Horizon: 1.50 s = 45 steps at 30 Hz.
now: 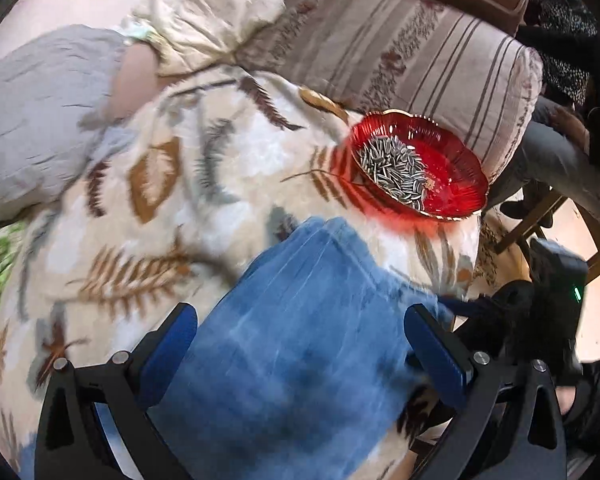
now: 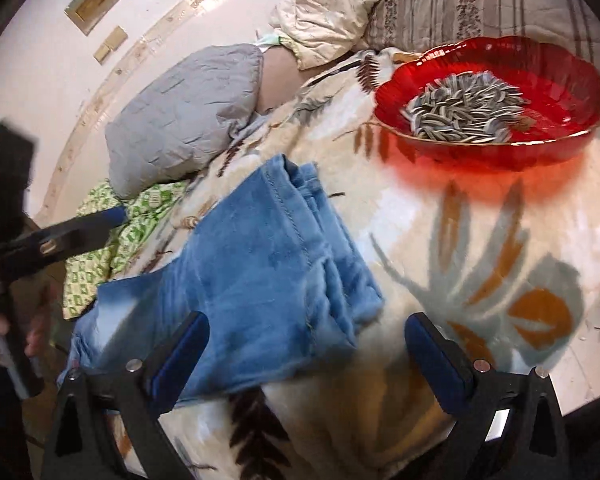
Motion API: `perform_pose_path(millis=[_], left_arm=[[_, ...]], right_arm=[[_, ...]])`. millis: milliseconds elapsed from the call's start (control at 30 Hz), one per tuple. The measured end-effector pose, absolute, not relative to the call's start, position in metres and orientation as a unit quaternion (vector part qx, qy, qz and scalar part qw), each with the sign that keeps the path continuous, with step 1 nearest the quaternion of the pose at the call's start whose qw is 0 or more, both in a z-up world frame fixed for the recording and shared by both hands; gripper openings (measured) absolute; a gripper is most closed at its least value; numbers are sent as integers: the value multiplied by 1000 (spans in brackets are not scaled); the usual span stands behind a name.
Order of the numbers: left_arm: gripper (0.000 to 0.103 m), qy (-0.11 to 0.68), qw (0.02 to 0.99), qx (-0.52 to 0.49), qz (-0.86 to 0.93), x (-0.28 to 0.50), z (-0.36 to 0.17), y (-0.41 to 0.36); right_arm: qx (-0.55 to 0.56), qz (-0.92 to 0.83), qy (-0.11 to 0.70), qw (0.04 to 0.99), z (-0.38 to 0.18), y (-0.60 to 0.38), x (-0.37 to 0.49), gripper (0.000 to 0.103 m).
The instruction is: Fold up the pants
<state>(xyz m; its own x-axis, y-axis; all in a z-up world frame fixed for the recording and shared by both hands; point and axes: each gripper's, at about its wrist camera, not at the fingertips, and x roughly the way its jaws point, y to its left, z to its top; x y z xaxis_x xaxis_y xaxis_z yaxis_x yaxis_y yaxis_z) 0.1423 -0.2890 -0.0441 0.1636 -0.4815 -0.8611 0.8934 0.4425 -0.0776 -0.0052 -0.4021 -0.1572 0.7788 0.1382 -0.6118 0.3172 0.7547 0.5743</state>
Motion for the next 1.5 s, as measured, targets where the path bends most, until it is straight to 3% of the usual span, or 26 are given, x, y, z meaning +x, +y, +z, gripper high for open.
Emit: perform_pose_path(millis=[67,300,533,600,667,700,733,800,933,1067,1500], left_arm=[[103,454,711,241,-481,149,-54,-311],[103,471,673,286,-493,160,-81,-363],[103,458,625,378,-508,149,-102,-402],[102,480,611,377,-504,156,-110,-409],[89,503,601,368,-500,163,-117,-415],[64,514,596,364,-499,165,-120,-417],[48,528,590,365,-490,168,-125,-419],[45,531,592,369,-482,168,-129,-419],[28,521,589,374,-492,161,-122,-413],[25,513,597,364,-499,158,-112,-408],[22,502,619,322,-512,168,-83,-382]], right_arm=[[347,-47,323,879,-158,-402,-3,97],[322,-53,324,888,-159,-401,4,77],[301,-58,328,894,-157,-395,9,69],[299,-62,327,894,-158,-396,10,59],[308,-64,325,892,-160,-400,10,52],[314,-64,324,890,-161,-402,10,48],[316,-65,324,889,-161,-403,9,47],[315,-66,324,890,-162,-405,9,42],[318,-63,322,889,-160,-406,9,33],[313,-55,317,894,-157,-404,9,22],[265,-81,305,911,-136,-391,4,21]])
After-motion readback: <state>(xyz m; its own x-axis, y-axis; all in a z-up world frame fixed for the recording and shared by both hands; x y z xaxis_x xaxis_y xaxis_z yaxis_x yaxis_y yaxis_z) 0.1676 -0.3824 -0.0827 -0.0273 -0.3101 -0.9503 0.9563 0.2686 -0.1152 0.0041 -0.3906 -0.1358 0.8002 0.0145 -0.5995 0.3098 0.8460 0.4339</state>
